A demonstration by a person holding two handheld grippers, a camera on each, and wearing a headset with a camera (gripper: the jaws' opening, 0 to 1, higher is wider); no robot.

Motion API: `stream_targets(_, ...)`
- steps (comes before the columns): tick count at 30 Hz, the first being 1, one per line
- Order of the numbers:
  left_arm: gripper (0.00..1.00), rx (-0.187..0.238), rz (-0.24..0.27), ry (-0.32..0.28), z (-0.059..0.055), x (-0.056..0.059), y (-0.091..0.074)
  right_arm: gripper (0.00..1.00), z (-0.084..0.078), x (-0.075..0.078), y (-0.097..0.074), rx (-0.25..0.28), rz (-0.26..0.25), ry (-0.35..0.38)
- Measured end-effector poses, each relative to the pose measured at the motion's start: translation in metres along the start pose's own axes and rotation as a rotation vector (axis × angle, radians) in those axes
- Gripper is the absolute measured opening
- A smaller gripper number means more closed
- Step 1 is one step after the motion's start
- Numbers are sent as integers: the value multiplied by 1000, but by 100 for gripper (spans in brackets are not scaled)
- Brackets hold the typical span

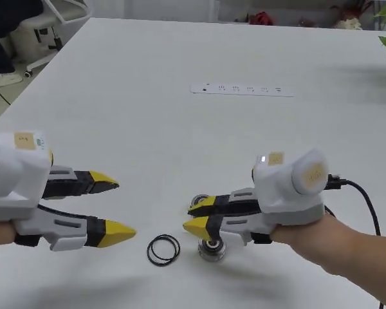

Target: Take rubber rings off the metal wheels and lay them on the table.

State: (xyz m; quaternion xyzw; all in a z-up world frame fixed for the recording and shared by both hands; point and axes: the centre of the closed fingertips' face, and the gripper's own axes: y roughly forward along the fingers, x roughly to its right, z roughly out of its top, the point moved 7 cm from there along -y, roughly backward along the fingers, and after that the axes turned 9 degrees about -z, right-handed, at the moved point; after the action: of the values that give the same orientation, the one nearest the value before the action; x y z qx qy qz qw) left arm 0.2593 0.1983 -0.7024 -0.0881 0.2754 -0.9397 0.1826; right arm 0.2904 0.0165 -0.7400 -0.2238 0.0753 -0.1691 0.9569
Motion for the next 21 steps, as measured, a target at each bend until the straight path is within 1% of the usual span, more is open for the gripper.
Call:
stream_targets(8, 53, 0, -9, 13, 6, -3, 6, 13, 3, 9, -6, 9, -31, -4)
stream_targets(15, 53, -5, -24, 22, 9, -4, 15, 14, 1, 16, -12, 5, -56, -18)
stream_targets(21, 53, -2, -31, 25, 12, -8, 22, 15, -1, 23, -16, 4, -80, -22)
